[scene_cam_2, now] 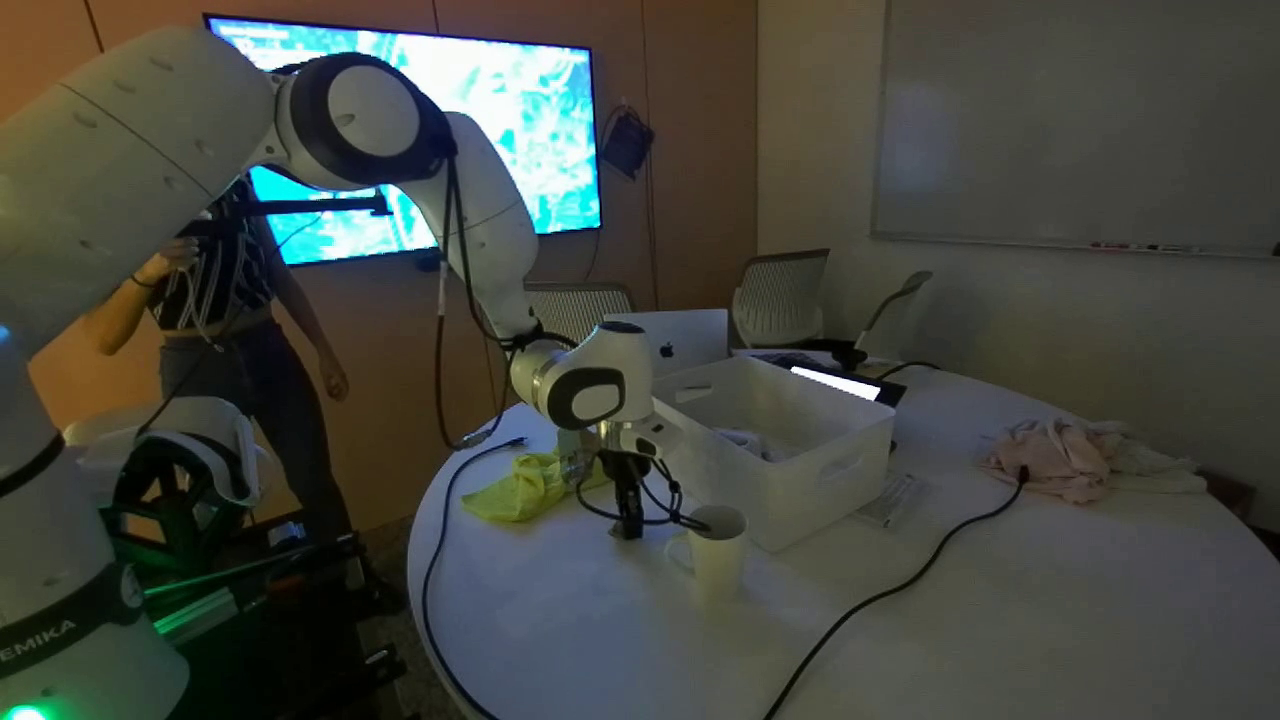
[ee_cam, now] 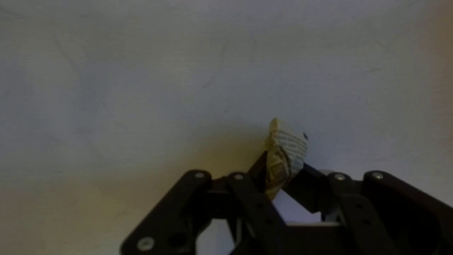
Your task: Put all the towels in the basket and the other objects in the white mug
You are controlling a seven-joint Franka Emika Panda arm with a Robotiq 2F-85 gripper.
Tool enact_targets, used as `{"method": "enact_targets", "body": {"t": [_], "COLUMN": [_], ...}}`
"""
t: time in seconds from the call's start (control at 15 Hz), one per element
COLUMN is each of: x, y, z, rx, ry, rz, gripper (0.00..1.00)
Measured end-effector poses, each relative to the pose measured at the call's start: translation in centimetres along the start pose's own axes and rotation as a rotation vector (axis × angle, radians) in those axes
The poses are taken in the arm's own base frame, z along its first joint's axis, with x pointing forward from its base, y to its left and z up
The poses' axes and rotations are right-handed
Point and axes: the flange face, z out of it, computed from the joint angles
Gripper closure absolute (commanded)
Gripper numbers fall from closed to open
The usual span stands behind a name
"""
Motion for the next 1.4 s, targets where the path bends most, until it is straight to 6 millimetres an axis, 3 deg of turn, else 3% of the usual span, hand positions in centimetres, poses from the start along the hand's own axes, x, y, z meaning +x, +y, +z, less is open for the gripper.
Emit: {"method": "enact_targets", "body": {"t": [0.2,0.33,0.8,1.0,1.4], "x": [-0.1,0.1,1.0,1.8,4.4], "y": [0.2,0.4,1.3,2.1,5.6], "z": [-0.8,-2.6,-13.9,-17.5,-19.3], "rx": [-0.033,-0.063,-0.160,-0.186,-0.203], "ry": [-0.010,-0.007,0.056,0.079,0.071], "rz": [-0.023,-0.048,-0.128,-0.101,0.006], "gripper": [0.97,0.97,0.97,0.97,0.97]}}
